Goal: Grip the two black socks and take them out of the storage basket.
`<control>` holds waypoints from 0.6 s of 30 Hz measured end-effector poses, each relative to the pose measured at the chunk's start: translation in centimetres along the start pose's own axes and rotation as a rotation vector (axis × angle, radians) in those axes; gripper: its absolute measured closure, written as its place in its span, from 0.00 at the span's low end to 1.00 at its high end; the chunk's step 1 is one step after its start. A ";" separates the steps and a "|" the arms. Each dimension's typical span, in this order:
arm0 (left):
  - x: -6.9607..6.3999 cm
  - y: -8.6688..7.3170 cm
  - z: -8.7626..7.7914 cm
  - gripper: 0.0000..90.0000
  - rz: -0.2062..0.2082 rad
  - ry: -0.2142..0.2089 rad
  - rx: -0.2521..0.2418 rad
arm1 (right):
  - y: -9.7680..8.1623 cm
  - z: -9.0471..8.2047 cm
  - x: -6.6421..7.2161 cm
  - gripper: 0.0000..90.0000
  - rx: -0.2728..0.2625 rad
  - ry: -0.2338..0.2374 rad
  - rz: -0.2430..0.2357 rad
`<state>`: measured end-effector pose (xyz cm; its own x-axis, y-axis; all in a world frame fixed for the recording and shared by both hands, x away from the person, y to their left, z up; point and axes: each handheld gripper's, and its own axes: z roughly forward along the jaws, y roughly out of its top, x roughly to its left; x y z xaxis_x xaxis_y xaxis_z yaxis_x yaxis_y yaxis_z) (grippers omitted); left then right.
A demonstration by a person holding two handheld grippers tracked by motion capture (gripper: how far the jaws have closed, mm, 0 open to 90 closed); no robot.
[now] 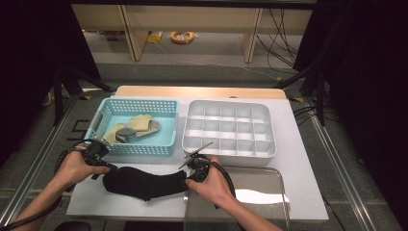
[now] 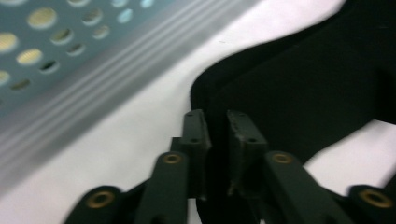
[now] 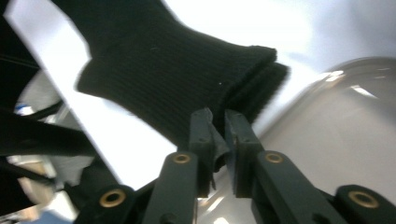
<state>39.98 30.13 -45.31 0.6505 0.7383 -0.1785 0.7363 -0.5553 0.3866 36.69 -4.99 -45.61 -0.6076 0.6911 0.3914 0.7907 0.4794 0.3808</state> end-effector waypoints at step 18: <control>1.4 -4.6 -0.3 0.61 -0.166 -0.015 -0.054 | 0.1 -1.3 -0.7 0.83 -0.062 -0.025 0.030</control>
<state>37.40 33.84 -47.07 0.5236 0.8122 -0.2573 0.8231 -0.4042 0.3990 37.09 -6.15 -44.79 -0.5814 0.7179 0.3828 0.8015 0.4246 0.4211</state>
